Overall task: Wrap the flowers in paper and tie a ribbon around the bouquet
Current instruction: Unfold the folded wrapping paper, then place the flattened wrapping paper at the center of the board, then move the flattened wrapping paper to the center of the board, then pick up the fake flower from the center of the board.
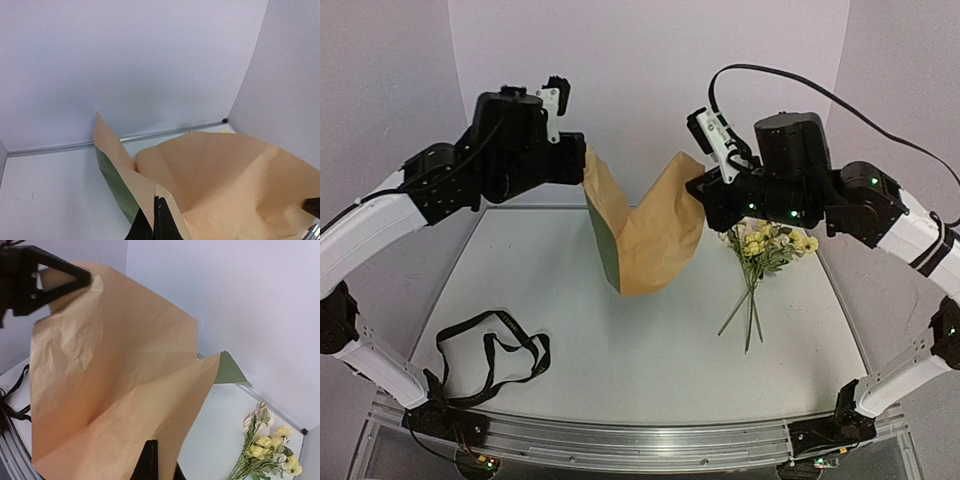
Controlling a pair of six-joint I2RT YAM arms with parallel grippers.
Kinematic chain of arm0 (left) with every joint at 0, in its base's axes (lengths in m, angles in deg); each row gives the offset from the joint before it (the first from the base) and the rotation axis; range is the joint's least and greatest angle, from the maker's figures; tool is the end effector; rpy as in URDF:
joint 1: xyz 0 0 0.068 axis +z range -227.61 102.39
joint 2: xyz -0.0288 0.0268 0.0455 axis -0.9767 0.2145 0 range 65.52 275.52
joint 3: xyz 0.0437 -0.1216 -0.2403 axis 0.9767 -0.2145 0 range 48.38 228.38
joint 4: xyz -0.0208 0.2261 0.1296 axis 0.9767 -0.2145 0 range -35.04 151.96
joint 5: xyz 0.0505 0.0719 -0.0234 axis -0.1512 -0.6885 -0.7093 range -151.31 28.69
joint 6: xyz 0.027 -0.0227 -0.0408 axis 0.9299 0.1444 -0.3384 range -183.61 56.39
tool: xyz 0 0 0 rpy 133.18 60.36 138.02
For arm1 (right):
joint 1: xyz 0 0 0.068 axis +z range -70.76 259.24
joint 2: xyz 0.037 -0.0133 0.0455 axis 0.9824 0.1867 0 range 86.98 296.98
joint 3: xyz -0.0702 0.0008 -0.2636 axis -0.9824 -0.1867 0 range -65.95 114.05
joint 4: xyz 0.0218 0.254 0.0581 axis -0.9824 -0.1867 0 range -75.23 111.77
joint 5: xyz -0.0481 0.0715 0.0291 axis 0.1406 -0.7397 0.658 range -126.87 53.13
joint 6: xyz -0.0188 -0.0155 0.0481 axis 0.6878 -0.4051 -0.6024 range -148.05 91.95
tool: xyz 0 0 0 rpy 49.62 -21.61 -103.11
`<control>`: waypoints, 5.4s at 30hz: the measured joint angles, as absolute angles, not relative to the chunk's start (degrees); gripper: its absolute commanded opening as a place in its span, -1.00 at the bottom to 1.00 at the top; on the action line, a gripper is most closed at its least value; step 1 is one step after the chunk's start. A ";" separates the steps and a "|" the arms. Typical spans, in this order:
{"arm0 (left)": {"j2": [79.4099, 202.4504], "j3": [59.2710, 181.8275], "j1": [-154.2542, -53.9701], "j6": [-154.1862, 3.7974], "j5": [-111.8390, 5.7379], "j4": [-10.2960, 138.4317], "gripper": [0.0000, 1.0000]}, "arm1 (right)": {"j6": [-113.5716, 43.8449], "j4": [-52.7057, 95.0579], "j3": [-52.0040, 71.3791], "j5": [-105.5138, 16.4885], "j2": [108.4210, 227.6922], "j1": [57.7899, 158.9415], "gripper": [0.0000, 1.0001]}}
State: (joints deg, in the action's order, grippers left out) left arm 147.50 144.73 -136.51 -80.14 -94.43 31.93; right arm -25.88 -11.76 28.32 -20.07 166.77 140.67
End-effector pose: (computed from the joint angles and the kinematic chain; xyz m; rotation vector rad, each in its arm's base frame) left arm 0.1745 -0.2515 0.4660 0.2682 1.7974 -0.4052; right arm 0.1514 0.2565 0.4573 -0.8316 1.7208 0.4255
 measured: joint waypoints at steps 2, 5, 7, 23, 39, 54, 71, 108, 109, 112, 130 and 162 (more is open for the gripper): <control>144.80 144.60 -138.68 -79.95 -95.56 32.57 -1.00 | -26.52 -10.89 25.98 -19.50 164.20 140.67 -1.00; 141.11 140.69 -139.26 -81.57 -97.50 33.42 -1.00 | -30.49 -10.25 17.94 -17.71 158.51 140.67 -1.00; 138.49 134.50 -139.03 -85.61 -99.25 32.96 -1.00 | -34.79 -10.32 11.15 -16.26 155.19 140.69 -1.00; 133.63 98.59 -137.57 -130.76 -100.68 13.46 -1.00 | -75.25 -13.11 -18.92 -7.96 160.49 149.89 -1.00; 127.94 92.08 -120.05 -108.45 -91.34 30.35 -1.00 | -74.99 -8.23 -16.73 -20.94 167.13 150.91 0.96; 138.88 96.50 -84.25 -88.64 -60.26 42.80 -0.80 | -59.65 -12.68 -16.54 -40.86 157.40 143.37 0.97; 156.40 116.80 -80.49 -86.25 -63.74 37.46 0.86 | -57.52 -13.89 -12.17 -44.23 162.76 128.24 0.97; 199.64 152.21 -134.48 -90.65 -75.63 35.27 0.94 | -62.18 -22.23 -14.78 -44.01 156.97 102.75 0.97; 199.95 152.21 -134.82 -90.58 -75.80 35.19 0.94 | -62.18 -22.28 -14.89 -44.01 156.97 102.63 0.97; 200.43 152.21 -135.99 -90.44 -76.18 34.82 0.93 | -62.16 -22.54 -15.10 -43.93 156.97 102.43 0.97; 194.91 140.84 -144.65 -90.30 -77.48 40.02 0.92 | -60.71 -23.23 -9.71 -40.87 166.54 100.84 0.94; 181.84 128.22 -135.28 -94.20 -68.05 36.62 0.93 | -58.52 -29.63 24.72 -40.99 209.29 96.36 -0.28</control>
State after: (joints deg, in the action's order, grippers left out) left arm 181.84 128.22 -135.28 -94.20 -68.05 36.62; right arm -58.52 -29.63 24.72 -40.99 209.29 96.36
